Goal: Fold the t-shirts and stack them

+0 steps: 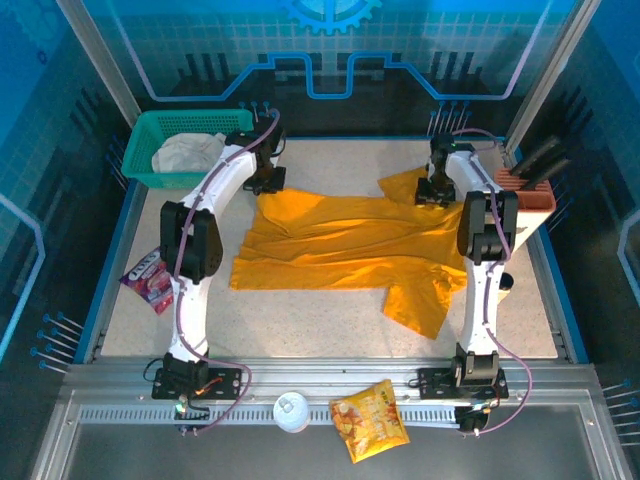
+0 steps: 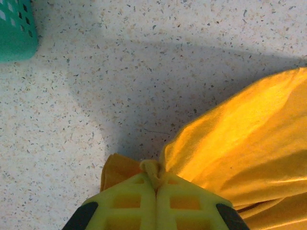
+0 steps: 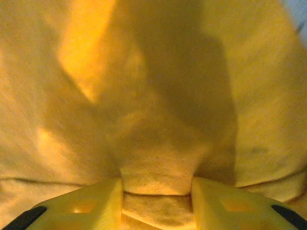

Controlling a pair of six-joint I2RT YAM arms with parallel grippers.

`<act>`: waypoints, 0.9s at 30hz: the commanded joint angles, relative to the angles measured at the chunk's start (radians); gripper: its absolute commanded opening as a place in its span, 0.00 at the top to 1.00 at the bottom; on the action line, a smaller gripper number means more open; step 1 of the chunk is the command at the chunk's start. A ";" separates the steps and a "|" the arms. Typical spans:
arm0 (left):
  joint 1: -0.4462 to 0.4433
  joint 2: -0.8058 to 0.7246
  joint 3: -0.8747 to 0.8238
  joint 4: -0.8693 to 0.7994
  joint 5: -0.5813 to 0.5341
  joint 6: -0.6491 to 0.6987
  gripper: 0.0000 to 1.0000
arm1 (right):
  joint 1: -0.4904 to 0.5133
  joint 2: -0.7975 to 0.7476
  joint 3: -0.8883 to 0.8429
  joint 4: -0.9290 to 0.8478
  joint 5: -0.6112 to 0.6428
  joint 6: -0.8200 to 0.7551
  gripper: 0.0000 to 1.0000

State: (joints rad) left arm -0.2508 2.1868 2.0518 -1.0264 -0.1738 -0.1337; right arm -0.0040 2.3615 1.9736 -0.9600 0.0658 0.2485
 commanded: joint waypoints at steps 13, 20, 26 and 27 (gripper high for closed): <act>0.004 -0.126 -0.142 0.061 -0.004 -0.016 1.00 | 0.055 -0.410 -0.489 0.249 -0.179 0.260 0.51; 0.004 -0.154 -0.146 0.064 -0.002 -0.016 1.00 | 0.069 -0.421 -0.258 0.136 0.017 0.116 0.48; 0.003 -0.165 -0.153 0.069 0.023 -0.024 1.00 | 0.033 -0.192 -0.007 0.049 0.076 -0.020 0.51; 0.004 -0.167 -0.153 0.066 0.022 -0.022 1.00 | 0.027 -0.152 0.040 0.035 0.082 -0.034 0.51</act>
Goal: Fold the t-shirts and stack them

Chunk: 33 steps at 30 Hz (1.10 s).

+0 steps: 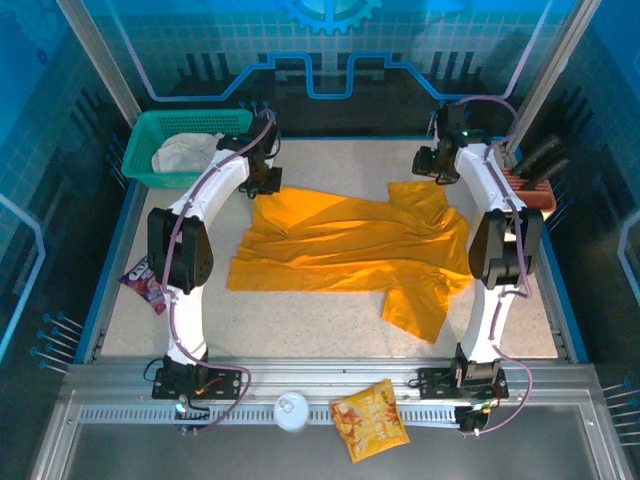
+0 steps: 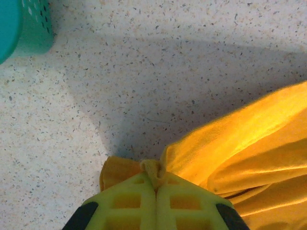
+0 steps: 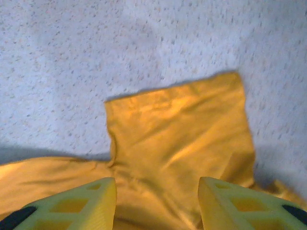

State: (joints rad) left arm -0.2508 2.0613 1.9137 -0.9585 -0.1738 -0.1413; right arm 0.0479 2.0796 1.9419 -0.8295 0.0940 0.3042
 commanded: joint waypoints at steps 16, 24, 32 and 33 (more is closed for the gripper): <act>0.004 -0.047 -0.011 -0.001 0.022 -0.009 1.00 | -0.104 0.400 0.374 -0.141 0.105 -0.159 0.51; 0.003 -0.044 -0.015 0.001 0.025 -0.006 1.00 | -0.121 0.495 0.437 -0.176 0.095 -0.154 0.51; 0.003 -0.041 -0.015 0.003 0.017 0.004 1.00 | -0.153 0.620 0.604 -0.246 0.084 -0.164 0.54; 0.004 -0.039 -0.013 0.003 0.017 0.005 1.00 | -0.156 0.626 0.608 -0.246 0.072 -0.164 0.55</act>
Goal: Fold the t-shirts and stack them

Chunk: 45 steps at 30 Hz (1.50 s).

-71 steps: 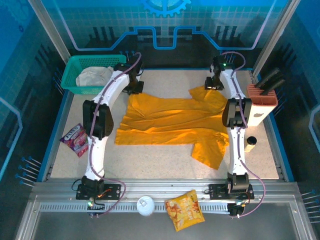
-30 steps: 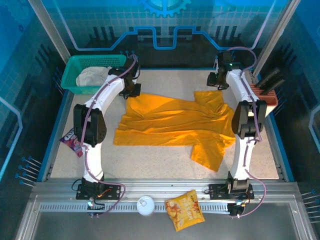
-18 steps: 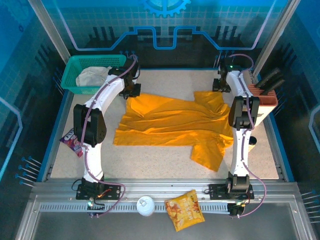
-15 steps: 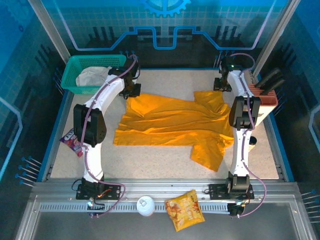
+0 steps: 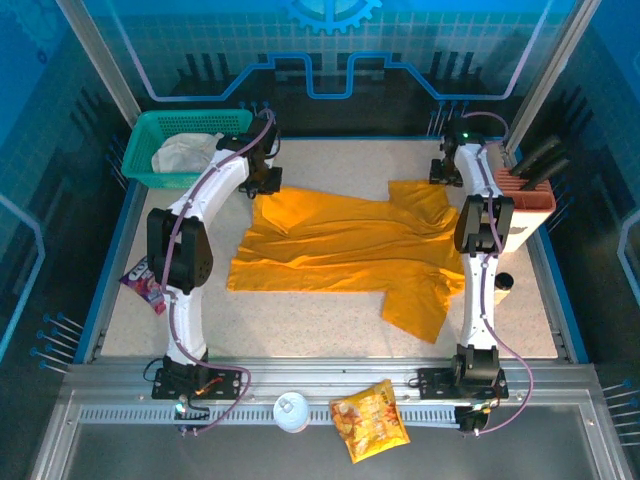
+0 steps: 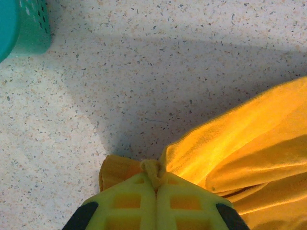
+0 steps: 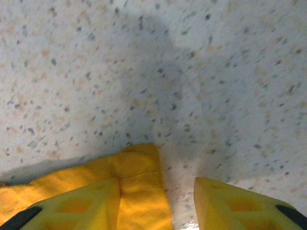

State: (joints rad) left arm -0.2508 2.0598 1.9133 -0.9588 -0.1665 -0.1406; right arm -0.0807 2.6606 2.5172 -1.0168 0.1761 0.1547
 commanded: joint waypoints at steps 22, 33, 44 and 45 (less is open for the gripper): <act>0.001 -0.003 -0.003 0.000 0.022 -0.006 1.00 | -0.010 0.065 -0.031 -0.080 -0.119 0.005 0.80; 0.001 -0.043 -0.016 0.021 0.034 -0.024 1.00 | 0.017 -0.050 -0.047 -0.091 -0.179 0.011 1.00; 0.007 -0.292 0.064 -0.060 0.007 -0.112 1.00 | 0.115 -0.723 -0.361 0.042 -0.128 -0.013 1.00; 0.007 -0.332 0.070 -0.073 0.010 -0.120 1.00 | 0.125 -0.799 -0.398 0.058 -0.119 -0.017 1.00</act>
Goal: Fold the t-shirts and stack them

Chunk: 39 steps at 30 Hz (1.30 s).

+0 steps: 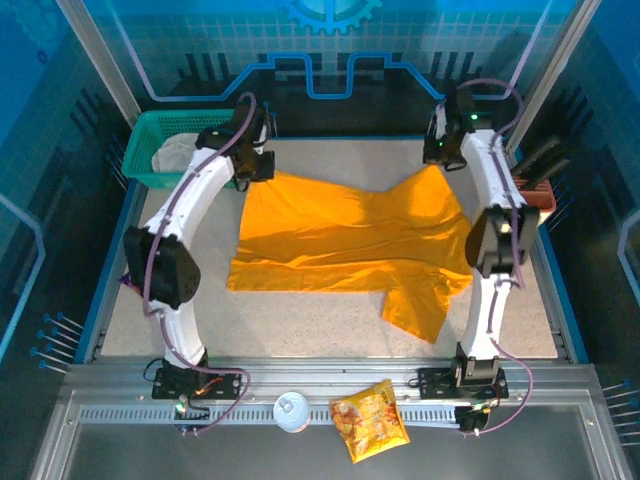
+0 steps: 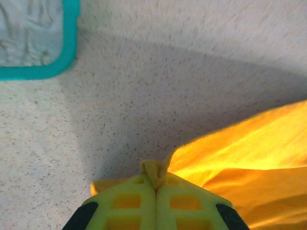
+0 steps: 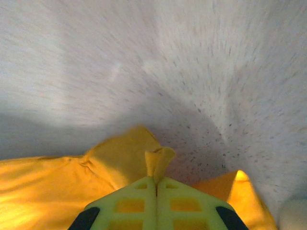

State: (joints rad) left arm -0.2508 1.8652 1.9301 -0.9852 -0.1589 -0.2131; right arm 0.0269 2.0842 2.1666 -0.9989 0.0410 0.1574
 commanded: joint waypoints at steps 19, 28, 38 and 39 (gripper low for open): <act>0.011 -0.871 0.109 -0.239 0.071 -0.089 1.00 | 0.089 -1.277 -0.155 -0.091 0.044 0.007 1.00; 0.010 -1.026 0.244 -0.330 0.075 -0.043 1.00 | 0.087 -1.273 0.169 -0.287 0.058 -0.013 1.00; 0.010 -0.885 0.285 -0.227 0.049 0.026 1.00 | 0.087 -1.057 0.248 -0.176 0.148 -0.105 1.00; 0.010 -0.859 0.281 -0.204 0.043 0.040 1.00 | 0.087 -1.022 0.245 -0.155 0.159 -0.120 1.00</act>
State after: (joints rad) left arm -0.2451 0.9253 2.2097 -1.2690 -0.0818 -0.2279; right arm 0.1040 0.9527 2.4180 -1.2346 0.1280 0.1001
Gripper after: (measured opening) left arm 0.053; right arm 0.065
